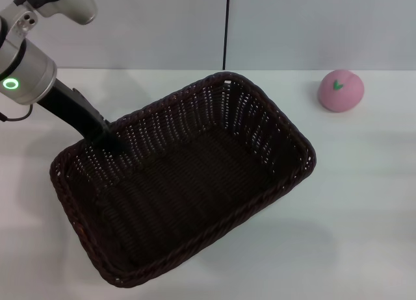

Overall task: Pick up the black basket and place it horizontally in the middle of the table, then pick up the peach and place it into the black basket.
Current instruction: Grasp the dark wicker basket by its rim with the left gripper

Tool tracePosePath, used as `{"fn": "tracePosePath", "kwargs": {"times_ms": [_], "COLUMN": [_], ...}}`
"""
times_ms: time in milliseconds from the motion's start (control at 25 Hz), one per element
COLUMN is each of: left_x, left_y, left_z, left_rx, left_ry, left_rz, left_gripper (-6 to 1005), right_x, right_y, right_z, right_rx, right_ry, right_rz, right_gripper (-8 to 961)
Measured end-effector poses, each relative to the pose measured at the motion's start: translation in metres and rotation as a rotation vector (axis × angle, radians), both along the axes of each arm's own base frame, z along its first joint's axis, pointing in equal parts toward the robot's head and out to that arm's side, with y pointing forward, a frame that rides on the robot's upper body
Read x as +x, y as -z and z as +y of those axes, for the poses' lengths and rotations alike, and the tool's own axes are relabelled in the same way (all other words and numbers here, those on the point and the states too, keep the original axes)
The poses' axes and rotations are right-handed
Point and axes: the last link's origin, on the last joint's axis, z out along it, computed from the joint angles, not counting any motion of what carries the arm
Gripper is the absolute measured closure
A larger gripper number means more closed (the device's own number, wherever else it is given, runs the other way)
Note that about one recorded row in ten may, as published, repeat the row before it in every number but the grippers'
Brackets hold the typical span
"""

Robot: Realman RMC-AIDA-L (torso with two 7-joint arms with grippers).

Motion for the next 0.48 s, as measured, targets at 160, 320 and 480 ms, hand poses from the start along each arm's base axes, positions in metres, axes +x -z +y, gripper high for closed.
{"fn": "tracePosePath", "kwargs": {"times_ms": [160, 320, 480], "left_x": [-0.0013, -0.0011, -0.0007], "left_y": [0.0025, 0.0037, 0.0035], "left_z": [-0.0009, -0.0013, -0.0011], "left_rx": [-0.011, -0.017, -0.016], "left_ry": [-0.002, 0.001, 0.005], "left_rz": [0.005, 0.009, 0.010], "left_gripper": [538, 633, 733], "right_x": [0.0005, 0.0032, 0.0040], "right_y": [0.0014, 0.0019, 0.0017], "right_z": [0.0009, 0.0020, 0.0023], "right_rx": [-0.007, -0.017, -0.020], "right_ry": [0.004, 0.009, 0.011], "right_rz": [0.014, 0.053, 0.056], "right_gripper": [394, 395, 395]}}
